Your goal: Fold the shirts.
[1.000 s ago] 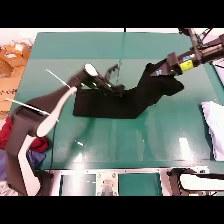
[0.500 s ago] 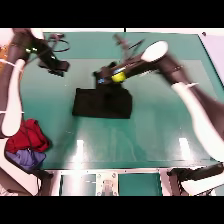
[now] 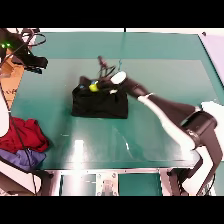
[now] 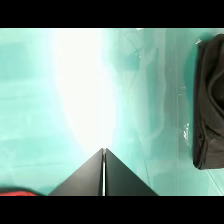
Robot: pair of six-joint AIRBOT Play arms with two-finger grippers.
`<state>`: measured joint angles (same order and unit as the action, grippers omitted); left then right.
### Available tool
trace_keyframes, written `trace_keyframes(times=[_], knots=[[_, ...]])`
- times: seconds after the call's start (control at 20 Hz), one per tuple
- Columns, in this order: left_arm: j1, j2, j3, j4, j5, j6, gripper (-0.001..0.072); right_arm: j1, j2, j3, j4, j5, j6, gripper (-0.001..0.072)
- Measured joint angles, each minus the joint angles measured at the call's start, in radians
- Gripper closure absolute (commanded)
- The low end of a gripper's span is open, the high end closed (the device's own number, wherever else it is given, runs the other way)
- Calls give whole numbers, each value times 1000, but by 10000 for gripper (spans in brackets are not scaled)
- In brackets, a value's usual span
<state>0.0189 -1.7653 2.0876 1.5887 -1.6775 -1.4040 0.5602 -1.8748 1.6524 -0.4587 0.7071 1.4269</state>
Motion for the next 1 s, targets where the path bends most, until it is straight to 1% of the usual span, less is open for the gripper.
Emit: trace_keyframes(times=[0.1,0.2,0.25,0.3,0.35,0.4,0.55,0.65,0.75,1.0], knots=[[2,2,0,-9,2,3,686,-113,56,-5,-76,166,0,691],[4,2,0,-10,6,4,685,-226,120,-34,-212,301,28,690],[6,2,0,-12,6,4,685,-275,151,-59,-279,350,38,653],[5,2,0,-13,6,3,686,-325,181,-93,-342,389,53,493],[5,2,0,-18,6,3,685,-368,201,-129,-386,417,57,312],[5,2,0,-18,7,-1,685,-412,216,-173,-423,437,65,228],[5,2,0,-21,6,-13,686,-482,229,-307,-470,443,67,223],[5,2,0,-24,4,-23,685,-492,214,-380,-450,424,29,223],[5,2,0,-27,0,-28,685,-478,187,-424,-389,398,-21,223],[5,2,0,-29,-14,-34,686,-389,121,-464,-162,338,-143,226]])
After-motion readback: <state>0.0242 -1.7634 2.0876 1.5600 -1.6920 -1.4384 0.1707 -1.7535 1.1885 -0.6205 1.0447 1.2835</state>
